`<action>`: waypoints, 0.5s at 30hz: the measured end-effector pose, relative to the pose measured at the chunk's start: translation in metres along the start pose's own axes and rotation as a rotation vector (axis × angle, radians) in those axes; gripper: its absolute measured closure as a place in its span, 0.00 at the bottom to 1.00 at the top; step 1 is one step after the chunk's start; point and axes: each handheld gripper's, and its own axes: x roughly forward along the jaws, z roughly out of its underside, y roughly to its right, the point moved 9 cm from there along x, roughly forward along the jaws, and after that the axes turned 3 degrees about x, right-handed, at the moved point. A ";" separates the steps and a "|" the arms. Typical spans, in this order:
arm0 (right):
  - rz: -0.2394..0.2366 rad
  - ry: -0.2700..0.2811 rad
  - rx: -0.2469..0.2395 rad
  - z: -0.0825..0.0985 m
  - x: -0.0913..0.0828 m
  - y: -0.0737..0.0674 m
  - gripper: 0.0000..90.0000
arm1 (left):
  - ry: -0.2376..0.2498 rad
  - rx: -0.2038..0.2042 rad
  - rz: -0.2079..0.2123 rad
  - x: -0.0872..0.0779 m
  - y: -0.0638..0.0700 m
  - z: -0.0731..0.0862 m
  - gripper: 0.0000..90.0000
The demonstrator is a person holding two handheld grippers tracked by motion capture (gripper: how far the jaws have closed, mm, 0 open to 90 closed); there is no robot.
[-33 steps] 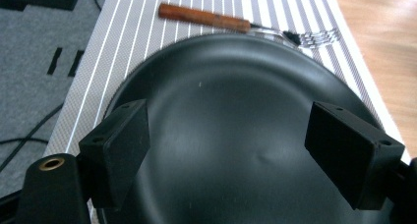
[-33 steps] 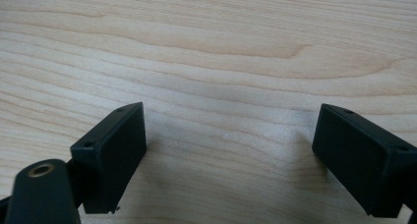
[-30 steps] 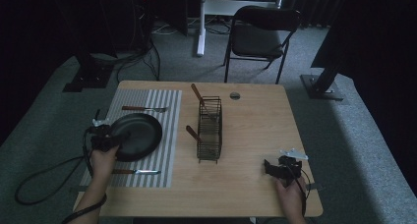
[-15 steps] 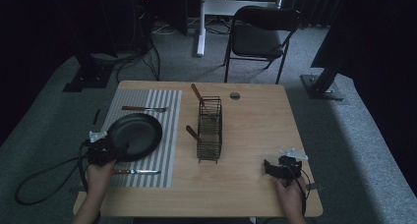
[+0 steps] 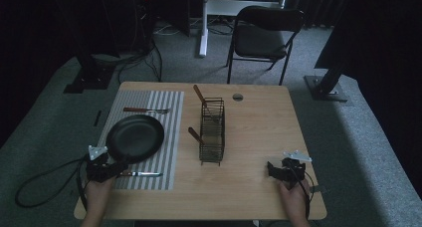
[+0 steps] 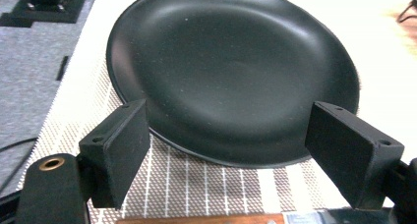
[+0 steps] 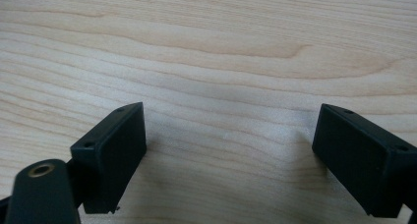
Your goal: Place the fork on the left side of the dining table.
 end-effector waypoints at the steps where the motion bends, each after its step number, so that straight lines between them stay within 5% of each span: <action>1: 0.000 0.000 0.000 0.000 0.000 0.000 0.14 | 0.007 0.001 -0.001 -0.002 0.000 0.001 0.19; 5: 0.000 0.000 0.000 0.000 0.000 0.000 0.14 | 0.001 0.006 0.006 -0.005 0.001 0.009 0.19; 10: 0.000 0.000 -0.001 0.000 0.000 0.000 0.14 | -0.020 0.063 -0.025 -0.012 0.009 0.016 0.19; 14: 0.000 0.000 0.000 0.000 0.000 0.000 0.14 | -0.026 0.048 -0.040 -0.017 0.009 0.023 0.19; 15: 0.000 0.000 0.000 0.000 0.000 0.000 0.14 | -0.036 0.046 -0.036 -0.018 0.009 0.027 0.10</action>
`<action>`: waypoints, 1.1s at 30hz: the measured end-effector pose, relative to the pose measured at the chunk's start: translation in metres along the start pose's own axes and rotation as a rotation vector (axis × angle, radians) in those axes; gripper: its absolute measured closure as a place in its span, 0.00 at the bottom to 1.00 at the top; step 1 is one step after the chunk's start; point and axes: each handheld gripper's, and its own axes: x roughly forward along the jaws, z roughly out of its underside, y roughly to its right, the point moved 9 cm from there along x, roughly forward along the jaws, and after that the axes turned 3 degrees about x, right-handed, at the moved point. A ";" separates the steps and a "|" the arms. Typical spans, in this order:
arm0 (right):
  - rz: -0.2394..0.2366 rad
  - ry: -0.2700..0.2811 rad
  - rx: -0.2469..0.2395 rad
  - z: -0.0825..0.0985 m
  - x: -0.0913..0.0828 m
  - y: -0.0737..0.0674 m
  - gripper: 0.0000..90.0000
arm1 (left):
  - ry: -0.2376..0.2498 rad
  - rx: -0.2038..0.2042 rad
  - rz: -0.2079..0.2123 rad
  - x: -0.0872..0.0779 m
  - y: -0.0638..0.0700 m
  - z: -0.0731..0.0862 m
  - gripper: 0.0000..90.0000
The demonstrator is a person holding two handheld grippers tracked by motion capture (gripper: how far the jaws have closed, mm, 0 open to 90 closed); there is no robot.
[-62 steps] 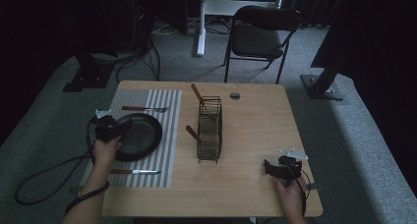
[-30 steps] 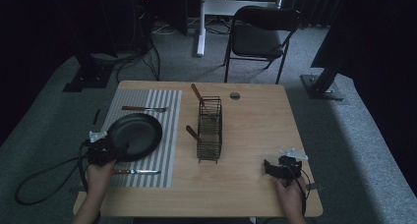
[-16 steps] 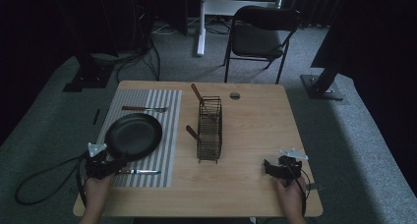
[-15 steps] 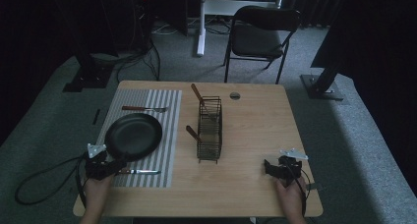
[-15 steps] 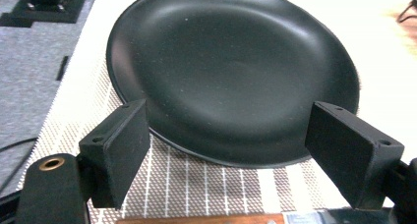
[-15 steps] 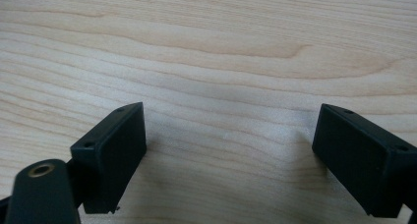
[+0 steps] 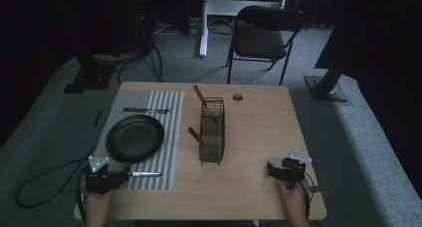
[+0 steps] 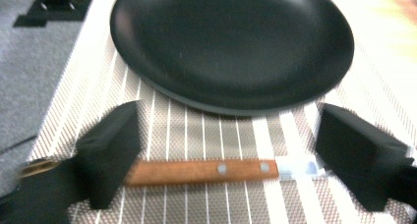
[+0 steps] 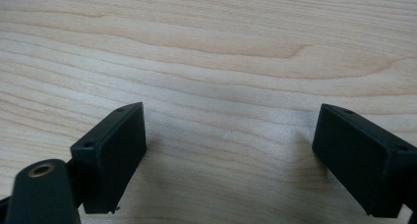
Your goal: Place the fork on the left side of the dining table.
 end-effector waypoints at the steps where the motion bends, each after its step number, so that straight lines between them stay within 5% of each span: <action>1: 0.000 0.000 0.000 0.000 0.000 0.000 0.14 | -0.010 0.000 0.006 0.000 0.000 0.003 0.10; 9: 0.000 0.000 0.000 0.000 0.000 0.000 0.14 | -0.060 0.032 0.030 -0.003 0.012 0.027 0.10; 12: 0.000 0.000 0.000 0.000 0.000 0.000 0.14 | -0.086 0.053 0.054 -0.002 0.015 0.031 0.00; 18: 0.000 0.000 0.000 0.000 0.000 0.000 0.14 | -0.090 0.057 -0.017 -0.006 0.016 0.039 0.00; 25: 0.000 0.000 0.000 0.000 0.000 0.000 0.14 | -0.091 -0.021 -0.048 -0.006 0.011 0.052 0.00; 33: 0.000 0.000 0.000 0.000 0.000 0.000 0.14 | -0.057 -0.048 -0.109 -0.008 0.003 0.054 0.00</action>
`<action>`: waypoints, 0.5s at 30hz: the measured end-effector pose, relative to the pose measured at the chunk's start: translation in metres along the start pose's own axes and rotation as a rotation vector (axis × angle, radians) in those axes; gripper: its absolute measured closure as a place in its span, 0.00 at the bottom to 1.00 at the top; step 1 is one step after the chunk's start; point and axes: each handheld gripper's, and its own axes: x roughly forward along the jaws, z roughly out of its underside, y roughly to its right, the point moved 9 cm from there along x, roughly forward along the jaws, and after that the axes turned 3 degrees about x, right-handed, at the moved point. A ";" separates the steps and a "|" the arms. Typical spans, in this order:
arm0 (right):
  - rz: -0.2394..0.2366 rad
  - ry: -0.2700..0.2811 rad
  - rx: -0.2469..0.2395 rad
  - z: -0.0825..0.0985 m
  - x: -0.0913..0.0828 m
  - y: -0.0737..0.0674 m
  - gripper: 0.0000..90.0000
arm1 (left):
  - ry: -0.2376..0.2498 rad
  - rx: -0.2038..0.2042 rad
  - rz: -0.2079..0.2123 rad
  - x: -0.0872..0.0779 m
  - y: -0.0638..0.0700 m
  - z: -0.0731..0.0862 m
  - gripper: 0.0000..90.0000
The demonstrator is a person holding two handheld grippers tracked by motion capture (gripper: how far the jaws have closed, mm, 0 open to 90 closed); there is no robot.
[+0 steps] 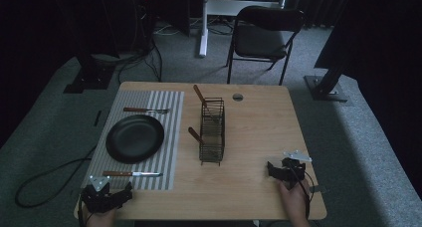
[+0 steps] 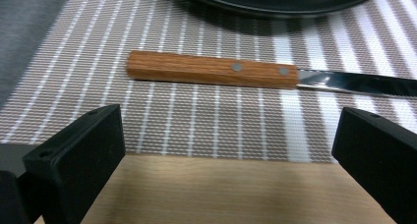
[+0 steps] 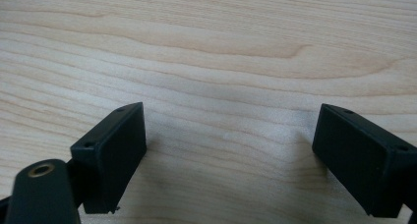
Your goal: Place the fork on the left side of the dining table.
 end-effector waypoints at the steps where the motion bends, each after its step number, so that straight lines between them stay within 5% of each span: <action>1: 0.000 0.000 0.001 0.000 0.000 0.000 0.14 | -0.004 -0.005 -0.011 0.001 -0.001 0.001 0.00; 8: 0.000 0.000 0.001 0.000 0.000 0.000 0.14 | -0.027 -0.017 -0.018 0.005 -0.004 0.003 0.00; 15: 0.000 0.000 0.001 0.000 0.000 0.000 0.14 | 0.020 -0.016 -0.065 0.008 -0.011 -0.005 0.00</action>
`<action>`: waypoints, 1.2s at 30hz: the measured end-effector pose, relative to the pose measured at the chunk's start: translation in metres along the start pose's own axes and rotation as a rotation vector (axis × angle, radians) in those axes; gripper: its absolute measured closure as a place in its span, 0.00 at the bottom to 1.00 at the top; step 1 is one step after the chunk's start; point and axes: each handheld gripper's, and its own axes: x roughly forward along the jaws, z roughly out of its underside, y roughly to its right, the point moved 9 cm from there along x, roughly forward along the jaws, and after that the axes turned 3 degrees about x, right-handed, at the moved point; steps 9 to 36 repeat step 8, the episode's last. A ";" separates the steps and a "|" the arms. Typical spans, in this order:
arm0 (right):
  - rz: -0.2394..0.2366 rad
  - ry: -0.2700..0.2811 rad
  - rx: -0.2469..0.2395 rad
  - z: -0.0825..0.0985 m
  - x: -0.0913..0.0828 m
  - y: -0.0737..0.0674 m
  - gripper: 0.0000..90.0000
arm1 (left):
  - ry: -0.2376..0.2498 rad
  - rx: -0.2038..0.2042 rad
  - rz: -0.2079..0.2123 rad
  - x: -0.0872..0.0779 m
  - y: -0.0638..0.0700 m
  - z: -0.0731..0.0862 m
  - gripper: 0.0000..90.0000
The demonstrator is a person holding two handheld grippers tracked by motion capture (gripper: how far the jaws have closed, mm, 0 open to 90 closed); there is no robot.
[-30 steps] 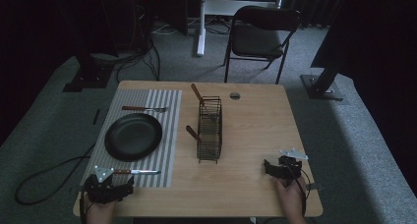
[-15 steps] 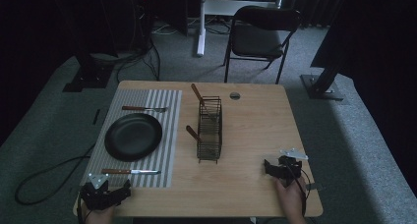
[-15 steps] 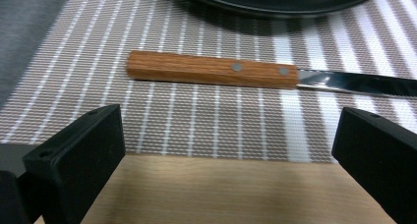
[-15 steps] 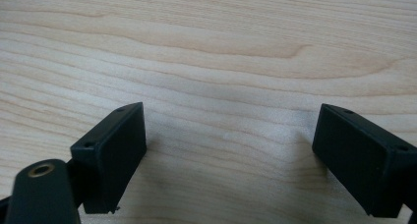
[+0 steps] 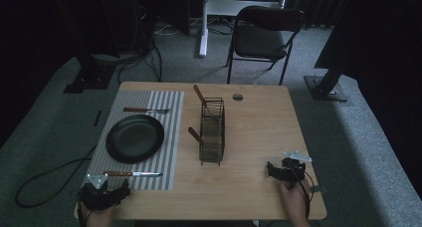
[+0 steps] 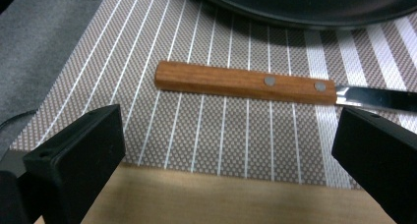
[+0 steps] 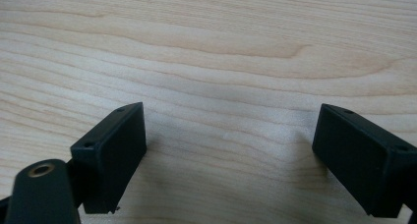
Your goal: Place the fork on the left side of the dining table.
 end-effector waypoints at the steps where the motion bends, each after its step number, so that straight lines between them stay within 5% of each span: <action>1: 0.000 0.000 0.000 0.000 0.000 0.000 0.14 | 0.001 0.008 -0.002 0.001 0.000 0.000 0.00; 36: 0.000 0.000 0.000 0.000 0.000 0.000 0.14 | 0.004 0.021 -0.003 0.005 0.001 -0.003 0.00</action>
